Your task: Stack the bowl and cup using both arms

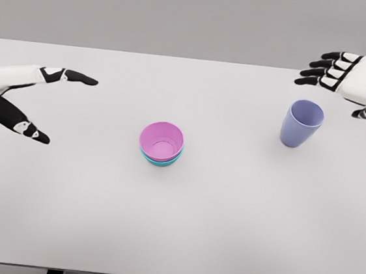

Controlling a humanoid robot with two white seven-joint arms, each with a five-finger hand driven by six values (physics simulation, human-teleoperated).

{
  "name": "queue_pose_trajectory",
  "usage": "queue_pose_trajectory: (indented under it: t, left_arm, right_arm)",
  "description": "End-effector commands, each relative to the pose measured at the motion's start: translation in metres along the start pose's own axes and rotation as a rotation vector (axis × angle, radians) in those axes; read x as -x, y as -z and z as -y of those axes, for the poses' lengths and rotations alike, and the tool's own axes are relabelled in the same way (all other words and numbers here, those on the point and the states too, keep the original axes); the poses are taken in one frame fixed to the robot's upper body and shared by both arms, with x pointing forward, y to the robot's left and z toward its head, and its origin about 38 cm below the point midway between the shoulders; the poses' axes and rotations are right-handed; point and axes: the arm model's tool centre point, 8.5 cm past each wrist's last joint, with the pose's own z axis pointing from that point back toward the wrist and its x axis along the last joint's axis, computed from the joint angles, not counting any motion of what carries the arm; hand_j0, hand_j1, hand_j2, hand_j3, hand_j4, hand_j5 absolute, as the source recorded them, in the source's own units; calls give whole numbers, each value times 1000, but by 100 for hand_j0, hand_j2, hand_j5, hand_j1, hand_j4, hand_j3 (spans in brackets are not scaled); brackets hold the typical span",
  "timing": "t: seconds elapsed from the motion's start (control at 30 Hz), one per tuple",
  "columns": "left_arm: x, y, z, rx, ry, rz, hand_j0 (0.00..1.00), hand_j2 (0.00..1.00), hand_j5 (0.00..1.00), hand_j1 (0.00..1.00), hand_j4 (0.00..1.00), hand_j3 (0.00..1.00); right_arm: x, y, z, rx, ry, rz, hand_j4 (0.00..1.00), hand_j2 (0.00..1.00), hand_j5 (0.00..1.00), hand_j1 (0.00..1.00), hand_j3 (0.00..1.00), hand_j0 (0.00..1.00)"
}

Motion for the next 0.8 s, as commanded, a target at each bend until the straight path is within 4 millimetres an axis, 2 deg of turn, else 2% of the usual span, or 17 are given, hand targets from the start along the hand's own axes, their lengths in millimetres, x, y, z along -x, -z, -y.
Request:
queue_pose_trajectory:
  t: [0.0, 0.07, 0.13, 0.17, 0.23, 0.27, 0.37, 0.43, 0.47, 0.53, 0.6, 0.67, 0.77]
  left_arm:
    - [3, -4, -3, -19, -14, -9, 100, 100, 100, 100, 100, 100]
    - [4, -5, -3, -19, -13, -14, 100, 100, 100, 100, 100, 100]
    - [4, -4, -3, -19, -15, -13, 100, 100, 100, 100, 100, 100]
    - [4, -4, -3, -18, -14, -13, 100, 100, 100, 100, 100, 100]
    - [4, -4, -3, -18, -14, -13, 100, 100, 100, 100, 100, 100]
    - [4, -4, -3, -19, -15, -11, 100, 100, 100, 100, 100, 100]
    - [4, -4, -3, -19, -15, -11, 100, 100, 100, 100, 100, 100]
    - [4, -3, -2, -19, -16, -10, 100, 100, 100, 100, 100, 100]
    - [4, -3, -2, -19, -16, -10, 100, 100, 100, 100, 100, 100]
    - [4, -1, -2, -20, -16, -4, 100, 100, 100, 100, 100, 100]
    - [4, 0, -2, -21, -17, -1, 100, 100, 100, 100, 100, 100]
    - [5, 2, -1, -22, -20, 5, 100, 100, 100, 100, 100, 100]
    - [7, 0, -2, -26, -22, -1, 100, 100, 100, 100, 100, 100]
  right_arm:
    - [3, -7, 6, 3, -13, -20, 100, 100, 100, 100, 100, 100]
    - [4, -10, 4, -17, -12, -18, 100, 100, 100, 100, 100, 100]
    - [-4, 3, -9, -37, 16, 23, 100, 100, 100, 100, 100, 100]
    - [-5, 1, -10, -44, 24, 26, 100, 100, 100, 100, 100, 100]
    - [3, -11, -4, -27, 62, 20, 100, 100, 100, 100, 100, 100]
    - [-2, -9, 3, -11, 42, 33, 100, 100, 100, 100, 100, 100]
    - [-2, -5, -2, -21, 44, 34, 100, 100, 100, 100, 100, 100]
    - [-1, 3, -20, -90, 25, 20, 100, 100, 100, 100, 100, 100]
    - [1, 14, -34, -129, 21, 10, 100, 100, 100, 100, 100, 100]
    - [10, 24, -48, -170, 39, -3, 100, 100, 100, 100, 100, 100]
    - [22, 34, -56, -185, 52, -27, 100, 100, 100, 100, 100, 100]
    - [20, 44, -60, -199, 50, -14, 100, 100, 100, 100, 100, 100]
    - [18, 49, -58, -198, 44, -5, 100, 100, 100, 100, 100, 100]
